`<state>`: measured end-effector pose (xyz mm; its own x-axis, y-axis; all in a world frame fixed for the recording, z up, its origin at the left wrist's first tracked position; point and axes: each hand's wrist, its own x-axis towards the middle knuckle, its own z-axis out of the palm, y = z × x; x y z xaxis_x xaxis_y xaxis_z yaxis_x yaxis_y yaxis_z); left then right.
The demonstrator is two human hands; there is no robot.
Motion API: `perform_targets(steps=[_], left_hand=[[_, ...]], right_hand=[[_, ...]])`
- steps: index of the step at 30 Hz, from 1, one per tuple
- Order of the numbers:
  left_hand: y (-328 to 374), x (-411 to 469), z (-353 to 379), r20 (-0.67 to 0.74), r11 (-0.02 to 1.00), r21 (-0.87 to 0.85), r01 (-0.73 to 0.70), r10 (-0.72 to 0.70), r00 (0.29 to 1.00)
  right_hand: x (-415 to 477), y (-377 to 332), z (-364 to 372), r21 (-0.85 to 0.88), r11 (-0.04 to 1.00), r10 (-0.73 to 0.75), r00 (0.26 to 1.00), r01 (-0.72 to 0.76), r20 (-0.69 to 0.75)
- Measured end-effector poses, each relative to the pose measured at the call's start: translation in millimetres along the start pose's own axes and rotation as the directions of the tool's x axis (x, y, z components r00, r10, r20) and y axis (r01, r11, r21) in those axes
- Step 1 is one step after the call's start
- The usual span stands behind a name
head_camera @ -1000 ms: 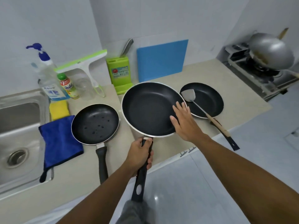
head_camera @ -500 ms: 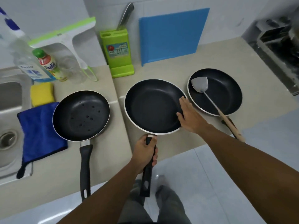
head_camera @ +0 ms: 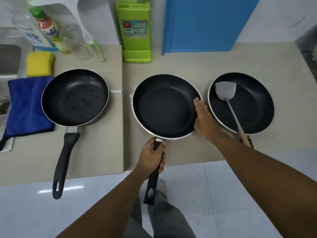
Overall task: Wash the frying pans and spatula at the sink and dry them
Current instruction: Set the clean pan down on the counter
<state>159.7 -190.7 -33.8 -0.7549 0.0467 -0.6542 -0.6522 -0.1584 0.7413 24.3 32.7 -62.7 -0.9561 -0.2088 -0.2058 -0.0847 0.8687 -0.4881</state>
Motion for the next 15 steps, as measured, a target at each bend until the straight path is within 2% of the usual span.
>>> perform_targets(steps=[5,15], left_hand=[[-9,7,4,-0.024,0.994,0.106,-0.023,0.026,0.999],[-18,18,3,0.047,0.934,0.347,0.085,-0.108,0.993]], right_hand=[[11,0,0,0.003,1.0,-0.028,1.0,0.028,-0.008],[17,2,-3,-0.057,0.998,-0.029,0.997,0.033,0.077]])
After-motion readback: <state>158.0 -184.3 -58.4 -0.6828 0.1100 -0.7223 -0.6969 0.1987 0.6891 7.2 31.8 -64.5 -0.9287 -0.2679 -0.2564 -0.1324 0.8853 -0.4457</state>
